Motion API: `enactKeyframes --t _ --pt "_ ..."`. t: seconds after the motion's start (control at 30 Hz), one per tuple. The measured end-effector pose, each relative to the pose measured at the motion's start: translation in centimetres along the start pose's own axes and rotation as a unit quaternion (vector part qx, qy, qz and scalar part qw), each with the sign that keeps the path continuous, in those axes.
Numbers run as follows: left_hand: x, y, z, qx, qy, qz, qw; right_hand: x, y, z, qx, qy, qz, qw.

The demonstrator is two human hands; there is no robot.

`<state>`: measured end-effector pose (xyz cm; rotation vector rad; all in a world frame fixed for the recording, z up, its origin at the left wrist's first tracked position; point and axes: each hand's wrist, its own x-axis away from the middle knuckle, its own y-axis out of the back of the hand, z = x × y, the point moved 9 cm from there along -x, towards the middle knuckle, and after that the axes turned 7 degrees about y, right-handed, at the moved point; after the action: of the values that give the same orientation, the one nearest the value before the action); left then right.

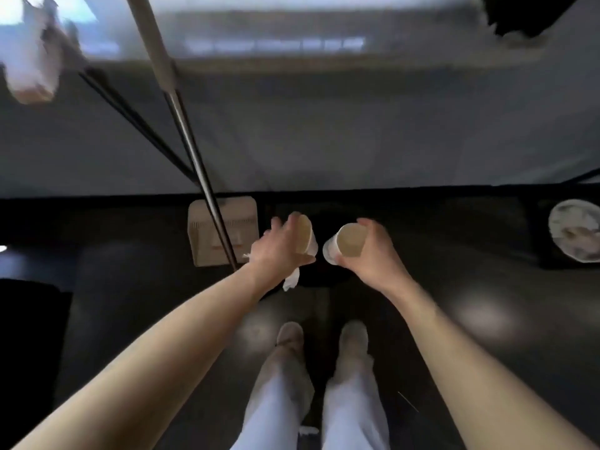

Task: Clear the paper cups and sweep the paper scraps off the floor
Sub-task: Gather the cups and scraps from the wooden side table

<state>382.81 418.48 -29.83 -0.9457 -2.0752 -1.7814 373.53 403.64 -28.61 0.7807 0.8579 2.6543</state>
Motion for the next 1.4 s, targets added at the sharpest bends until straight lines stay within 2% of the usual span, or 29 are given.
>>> enactKeyframes --t 0.13,0.27,0.37,0.43,0.5,0.7,0.83,1.0,1.17,1.27,1.4 --pt "-7.8 -6.1 0.7 0.026 0.029 0.017 0.999 -7.4 -4.8 -5.0 0.020 0.000 0.052 0.998" --pt "-13.3 -14.4 2.2 0.071 0.036 0.129 0.988 -11.9 -10.0 -10.2 0.042 0.009 0.148 0.988" --pt "-14.7 -18.5 2.9 0.152 0.061 0.183 0.969 -13.4 -11.8 -13.1 0.040 0.000 0.178 0.983" --pt "-15.0 -19.4 3.0 0.209 0.068 0.190 0.957 -14.1 -12.3 -14.0 0.036 -0.003 0.181 0.983" --pt "-14.7 -19.5 2.9 0.210 0.064 0.195 0.956 -14.4 -12.5 -14.0 0.023 -0.007 0.187 0.982" --pt "-13.0 -15.1 2.2 0.205 0.035 0.131 0.969 -13.6 -10.4 -10.9 0.021 0.002 0.200 0.980" --pt "-8.9 -6.9 0.7 0.215 -0.004 0.068 0.974 -11.2 -5.8 -4.1 0.002 0.025 0.176 0.984" --pt "-1.8 8.8 1.0 0.216 -0.065 -0.064 0.972 -8.6 2.2 11.7 -0.038 0.124 0.111 0.985" --pt "4.4 22.3 4.4 0.150 -0.134 -0.210 0.957 -6.3 5.1 26.6 -0.058 0.217 0.095 0.970" --pt "5.9 26.8 7.5 0.068 -0.169 -0.236 0.955 -5.8 4.1 32.6 -0.051 0.232 0.088 0.967" --pt "4.9 29.2 11.6 -0.083 -0.224 -0.198 0.951 -5.9 1.4 37.2 -0.044 0.230 0.071 0.970"
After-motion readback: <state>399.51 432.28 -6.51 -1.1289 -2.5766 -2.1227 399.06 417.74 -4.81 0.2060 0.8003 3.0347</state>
